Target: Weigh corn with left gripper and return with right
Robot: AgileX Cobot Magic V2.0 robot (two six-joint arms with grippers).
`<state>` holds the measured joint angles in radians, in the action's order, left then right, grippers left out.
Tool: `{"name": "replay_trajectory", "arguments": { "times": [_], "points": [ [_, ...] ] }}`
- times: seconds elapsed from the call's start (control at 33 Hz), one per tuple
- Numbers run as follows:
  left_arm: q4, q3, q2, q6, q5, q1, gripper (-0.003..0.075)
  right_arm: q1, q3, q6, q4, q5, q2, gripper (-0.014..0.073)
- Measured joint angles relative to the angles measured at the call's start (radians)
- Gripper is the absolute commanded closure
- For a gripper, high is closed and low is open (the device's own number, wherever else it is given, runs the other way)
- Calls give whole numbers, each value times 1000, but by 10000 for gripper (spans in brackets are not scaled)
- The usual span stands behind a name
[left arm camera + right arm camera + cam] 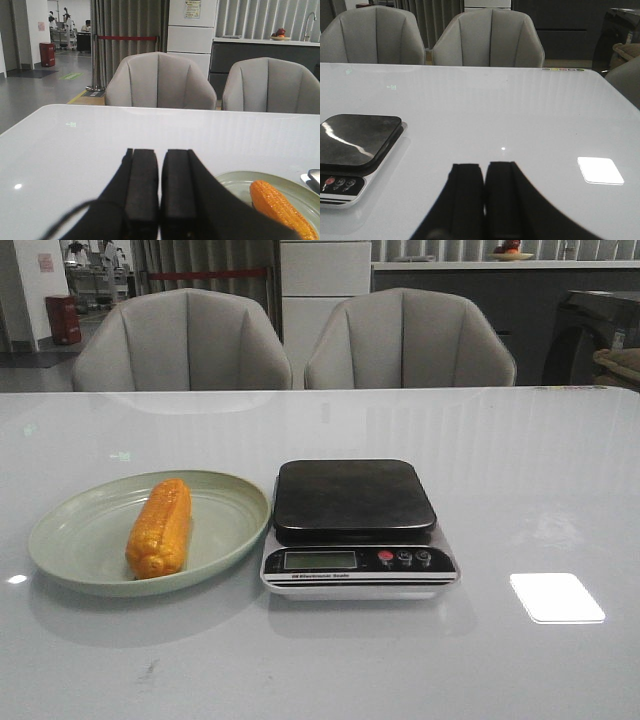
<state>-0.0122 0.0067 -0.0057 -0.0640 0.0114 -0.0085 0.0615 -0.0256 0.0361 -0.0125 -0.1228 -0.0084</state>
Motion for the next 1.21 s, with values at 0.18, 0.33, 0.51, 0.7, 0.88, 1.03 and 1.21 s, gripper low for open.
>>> {"name": "replay_trajectory", "arguments": {
  "times": [0.18, 0.33, 0.51, 0.7, 0.88, 1.03, 1.21],
  "points": [
    [0, 0, 0, 0, 0, 0, 606, 0, 0, 0, 0, 0, 0, 438],
    [0, 0, 0, 0, 0, 0, 606, 0, 0, 0, 0, 0, 0, 438],
    [0, 0, 0, 0, 0, 0, 606, 0, 0, 0, 0, 0, 0, 438],
    [0, 0, 0, 0, 0, 0, 606, 0, 0, 0, 0, 0, 0, 438],
    [0, 0, 0, 0, 0, 0, 606, 0, 0, 0, 0, 0, 0, 438],
    [0, 0, 0, 0, 0, 0, 606, 0, 0, 0, 0, 0, 0, 438],
    [0, 0, 0, 0, -36, 0, 606, 0, 0, 0, 0, 0, 0, 438]
  ]
}}
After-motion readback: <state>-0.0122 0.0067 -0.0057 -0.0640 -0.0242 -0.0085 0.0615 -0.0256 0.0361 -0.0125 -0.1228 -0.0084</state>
